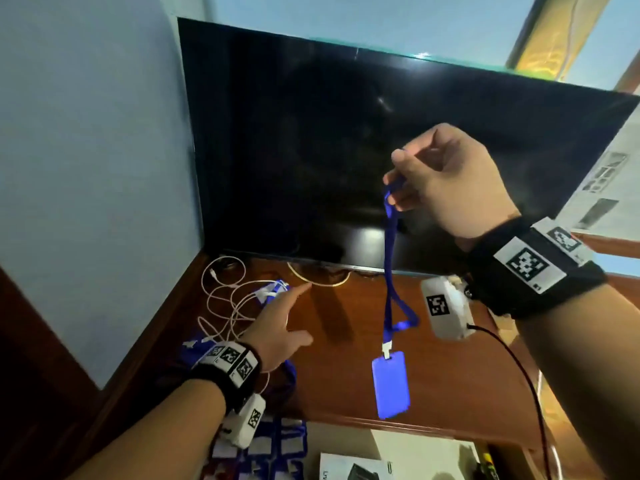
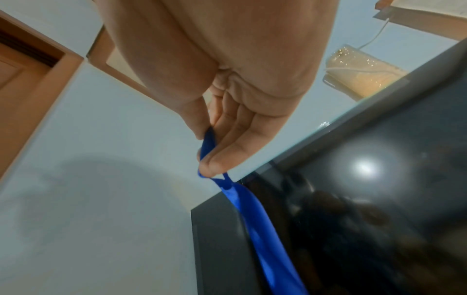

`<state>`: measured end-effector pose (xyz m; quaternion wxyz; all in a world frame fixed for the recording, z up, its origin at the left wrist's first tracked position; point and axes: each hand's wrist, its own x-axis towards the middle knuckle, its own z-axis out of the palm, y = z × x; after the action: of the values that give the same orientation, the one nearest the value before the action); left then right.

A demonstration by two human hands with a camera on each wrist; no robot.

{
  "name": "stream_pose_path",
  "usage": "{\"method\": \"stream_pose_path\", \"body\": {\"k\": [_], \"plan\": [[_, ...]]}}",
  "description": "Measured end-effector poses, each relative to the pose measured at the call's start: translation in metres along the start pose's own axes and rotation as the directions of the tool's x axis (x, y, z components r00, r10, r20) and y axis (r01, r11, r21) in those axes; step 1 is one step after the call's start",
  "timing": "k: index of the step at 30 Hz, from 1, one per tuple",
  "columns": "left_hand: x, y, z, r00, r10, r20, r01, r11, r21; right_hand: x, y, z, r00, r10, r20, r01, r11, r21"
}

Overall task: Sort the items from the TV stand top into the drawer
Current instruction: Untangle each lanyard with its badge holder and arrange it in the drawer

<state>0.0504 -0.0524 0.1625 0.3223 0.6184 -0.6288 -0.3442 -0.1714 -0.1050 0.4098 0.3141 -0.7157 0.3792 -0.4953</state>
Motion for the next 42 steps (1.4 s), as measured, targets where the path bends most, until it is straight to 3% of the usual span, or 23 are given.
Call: {"method": "stream_pose_path", "body": {"k": [2, 4, 8, 11, 14, 16, 18, 20, 22, 26, 28, 31, 33, 38, 42], "plan": [[-0.003, 0.046, 0.008, 0.984, 0.121, 0.132, -0.119, 0.993, -0.025, 0.004, -0.011, -0.007, 0.998, -0.042, -0.035, 0.044, 0.999, 0.032], [-0.001, 0.081, 0.019, 0.964, 0.201, 0.171, -0.205, 0.979, 0.007, 0.007, -0.022, -0.015, 0.994, -0.082, -0.077, 0.087, 0.994, 0.059], [0.013, 0.118, 0.044, 0.957, 0.194, 0.216, -0.184, 0.981, -0.066, 0.013, -0.041, -0.034, 0.979, -0.158, -0.133, 0.174, 0.977, 0.126], [0.018, 0.136, 0.047, 0.961, 0.228, 0.154, -0.224, 0.974, -0.046, 0.018, -0.048, -0.052, 0.964, -0.205, -0.172, 0.230, 0.962, 0.144], [0.022, 0.145, 0.040, 0.972, 0.232, 0.027, -0.220, 0.949, -0.227, 0.021, -0.035, -0.071, 0.946, -0.216, -0.241, 0.237, 0.970, 0.061], [0.026, 0.150, 0.032, 0.990, 0.135, -0.048, -0.141, 0.861, -0.489, 0.017, -0.012, -0.079, 0.948, -0.178, -0.264, 0.163, 0.984, -0.078], [0.031, 0.158, 0.020, 0.998, 0.003, -0.065, -0.049, 0.689, -0.723, 0.002, 0.017, -0.076, 0.964, -0.064, -0.259, -0.004, 0.967, -0.256], [0.033, 0.168, 0.003, 0.995, -0.088, -0.039, 0.014, 0.531, -0.847, -0.026, 0.046, -0.057, 0.974, 0.096, -0.205, -0.159, 0.936, -0.313], [0.033, 0.176, -0.014, 0.985, -0.170, -0.010, 0.063, 0.418, -0.906, -0.060, 0.072, -0.028, 0.985, 0.164, -0.057, -0.173, 0.943, -0.284], [0.035, 0.189, -0.041, 0.954, -0.299, 0.032, 0.136, 0.334, -0.933, -0.116, 0.097, 0.020, 0.979, 0.114, 0.169, -0.066, 0.961, -0.269], [0.034, 0.194, -0.047, 0.945, -0.328, -0.003, 0.121, 0.357, -0.926, -0.127, 0.099, 0.036, 0.973, 0.116, 0.200, -0.078, 0.979, -0.189], [0.033, 0.200, -0.047, 0.924, -0.355, -0.141, 0.039, 0.454, -0.890, -0.131, 0.098, 0.053, 0.982, 0.113, 0.154, -0.119, 0.992, 0.028], [0.035, 0.198, -0.045, 0.901, -0.372, -0.225, 0.000, 0.517, -0.856, -0.129, 0.096, 0.058, 0.986, 0.091, 0.143, -0.103, 0.992, 0.078], [0.037, 0.191, -0.054, 0.864, -0.373, -0.337, -0.081, 0.560, -0.825, -0.124, 0.097, 0.062, 0.991, 0.016, 0.134, 0.001, 0.992, -0.126], [0.030, 0.188, -0.071, 0.893, -0.295, -0.341, -0.130, 0.556, -0.821, -0.113, 0.100, 0.051, 1.000, 0.016, 0.018, -0.013, 0.985, -0.173]]}}
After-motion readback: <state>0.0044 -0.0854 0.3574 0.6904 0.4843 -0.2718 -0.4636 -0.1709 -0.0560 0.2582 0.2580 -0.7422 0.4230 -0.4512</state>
